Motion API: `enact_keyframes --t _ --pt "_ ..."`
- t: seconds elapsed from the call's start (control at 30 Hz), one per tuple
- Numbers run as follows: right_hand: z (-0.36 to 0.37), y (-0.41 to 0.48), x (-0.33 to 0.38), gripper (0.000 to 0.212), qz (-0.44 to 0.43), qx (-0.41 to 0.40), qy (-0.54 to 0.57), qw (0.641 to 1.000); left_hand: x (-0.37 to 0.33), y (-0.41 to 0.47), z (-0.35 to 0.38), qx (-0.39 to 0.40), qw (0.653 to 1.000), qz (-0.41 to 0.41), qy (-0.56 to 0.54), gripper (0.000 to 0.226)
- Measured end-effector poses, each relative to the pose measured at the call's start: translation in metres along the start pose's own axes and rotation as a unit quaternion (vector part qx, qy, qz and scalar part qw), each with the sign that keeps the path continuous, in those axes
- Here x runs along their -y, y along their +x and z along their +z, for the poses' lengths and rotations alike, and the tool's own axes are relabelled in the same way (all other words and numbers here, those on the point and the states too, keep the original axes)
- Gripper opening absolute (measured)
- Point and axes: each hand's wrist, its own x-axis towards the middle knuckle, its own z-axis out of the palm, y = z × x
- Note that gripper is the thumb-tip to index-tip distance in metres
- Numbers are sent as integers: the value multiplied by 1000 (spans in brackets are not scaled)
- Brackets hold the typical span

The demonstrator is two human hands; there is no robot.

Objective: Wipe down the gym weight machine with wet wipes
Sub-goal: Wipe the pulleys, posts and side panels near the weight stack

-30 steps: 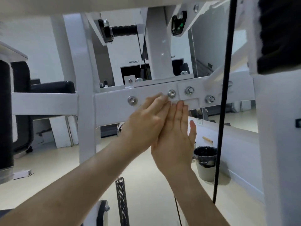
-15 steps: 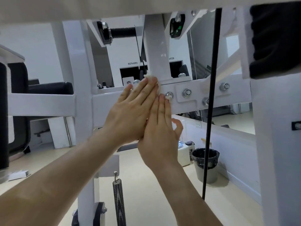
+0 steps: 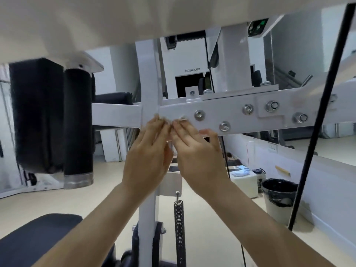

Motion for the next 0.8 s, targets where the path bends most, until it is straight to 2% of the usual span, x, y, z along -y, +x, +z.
enact_keyframes --t 0.1,0.17,0.2,0.27,0.37,0.43,0.5,0.57,0.63,0.67,0.73,0.8 --pt "3 9 1 41 17 -53 151 987 -6 5 -1 -51 988 -98 -104 30" --pt "-5 11 3 36 102 -70 285 950 -13 12 2 -55 980 -119 -148 31" --pt "-10 10 4 34 160 -68 354 919 -17 15 5 -43 982 -107 -148 37" --pt "-25 4 5 35 238 -50 430 870 -26 20 15 -6 992 -57 -113 49" --pt "-52 -16 10 63 273 22 399 875 -36 30 31 0 998 -13 -55 51" --pt "-76 -37 16 73 266 60 390 879 -39 40 39 -6 1000 12 -19 51" --pt "-104 -61 19 65 252 87 427 864 -45 51 46 -2 996 81 19 55" --pt "-136 -84 15 44 237 120 504 822 -55 57 51 32 980 188 58 56" --pt "-165 -103 3 26 237 144 572 772 -62 58 49 73 961 257 67 56" --pt "-176 -110 -5 20 257 119 601 747 -62 59 46 85 956 274 63 59" --pt "-187 -123 -26 8 323 -18 637 700 -59 64 39 107 948 297 44 62" --pt "-186 -123 -50 10 401 -137 607 673 -57 68 34 116 940 320 27 62"
